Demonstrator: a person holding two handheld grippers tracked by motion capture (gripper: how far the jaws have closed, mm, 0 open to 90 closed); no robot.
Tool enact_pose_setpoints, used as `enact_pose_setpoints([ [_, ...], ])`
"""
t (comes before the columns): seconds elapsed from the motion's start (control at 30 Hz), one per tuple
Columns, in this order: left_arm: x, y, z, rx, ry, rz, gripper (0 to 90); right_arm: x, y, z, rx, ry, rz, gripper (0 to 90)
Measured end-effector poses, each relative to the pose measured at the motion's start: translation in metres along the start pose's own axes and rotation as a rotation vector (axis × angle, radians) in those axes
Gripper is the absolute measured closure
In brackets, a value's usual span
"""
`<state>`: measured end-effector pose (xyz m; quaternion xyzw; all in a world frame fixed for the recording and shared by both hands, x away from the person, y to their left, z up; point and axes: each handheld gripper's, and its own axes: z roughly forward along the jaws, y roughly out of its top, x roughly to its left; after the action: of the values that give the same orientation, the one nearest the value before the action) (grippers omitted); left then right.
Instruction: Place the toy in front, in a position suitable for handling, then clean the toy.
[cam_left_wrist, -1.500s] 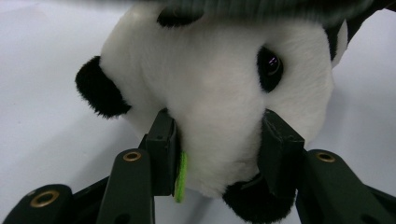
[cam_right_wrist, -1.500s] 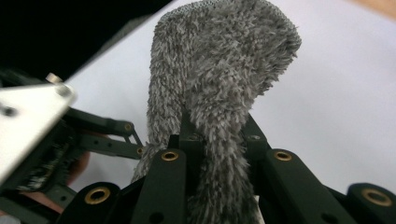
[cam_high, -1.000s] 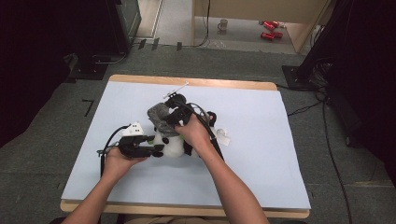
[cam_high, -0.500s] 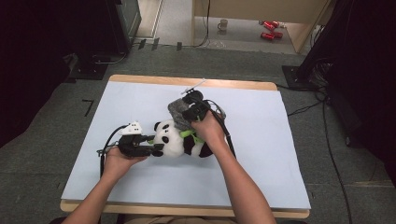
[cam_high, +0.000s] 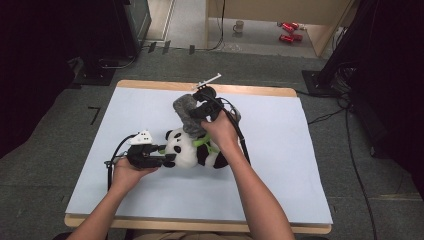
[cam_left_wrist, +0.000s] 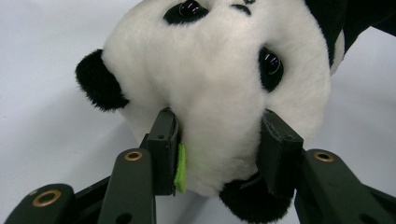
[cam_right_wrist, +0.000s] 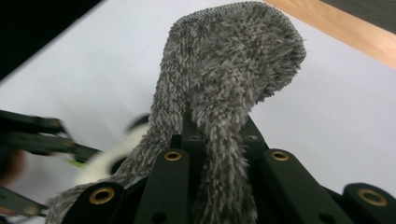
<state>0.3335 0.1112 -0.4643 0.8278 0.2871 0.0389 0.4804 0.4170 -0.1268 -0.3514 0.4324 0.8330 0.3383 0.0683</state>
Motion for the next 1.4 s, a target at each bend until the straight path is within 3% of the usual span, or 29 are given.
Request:
enact_pose_setpoints([
  [0.17,0.0,0.0,0.0,-0.001,0.001,0.0,54.4,0.021,0.007,0.014,0.005,0.106,0.007,79.1],
  [0.2,0.0,0.0,0.0,-0.002,0.001,-0.001,54.4,0.021,0.007,0.014,0.005,0.106,0.007,79.1],
  [0.23,0.001,0.0,-0.001,-0.002,0.001,-0.003,54.3,0.029,0.006,0.023,0.022,0.146,0.008,79.0],
  [0.4,0.002,0.0,-0.001,0.005,0.0,-0.003,53.8,0.038,-0.004,0.043,0.079,0.141,-0.021,79.0],
  [0.63,0.002,0.0,-0.001,0.001,0.0,0.001,53.6,0.017,-0.016,0.043,0.069,0.152,0.032,78.8],
  [0.77,0.002,0.001,-0.001,0.003,-0.001,0.0,53.7,0.013,-0.019,0.039,0.064,0.125,0.013,78.6],
  [1.17,0.003,0.001,-0.001,0.008,-0.006,0.0,54.0,-0.012,-0.031,0.02,0.04,0.089,0.069,78.8],
  [1.23,0.005,0.001,-0.001,0.001,-0.01,-0.009,54.1,-0.024,-0.035,0.016,0.056,0.06,0.07,79.0],
  [1.4,0.006,0.002,0.0,-0.005,-0.001,-0.004,54.5,-0.037,-0.038,0.007,0.028,0.096,0.123,79.0],
])
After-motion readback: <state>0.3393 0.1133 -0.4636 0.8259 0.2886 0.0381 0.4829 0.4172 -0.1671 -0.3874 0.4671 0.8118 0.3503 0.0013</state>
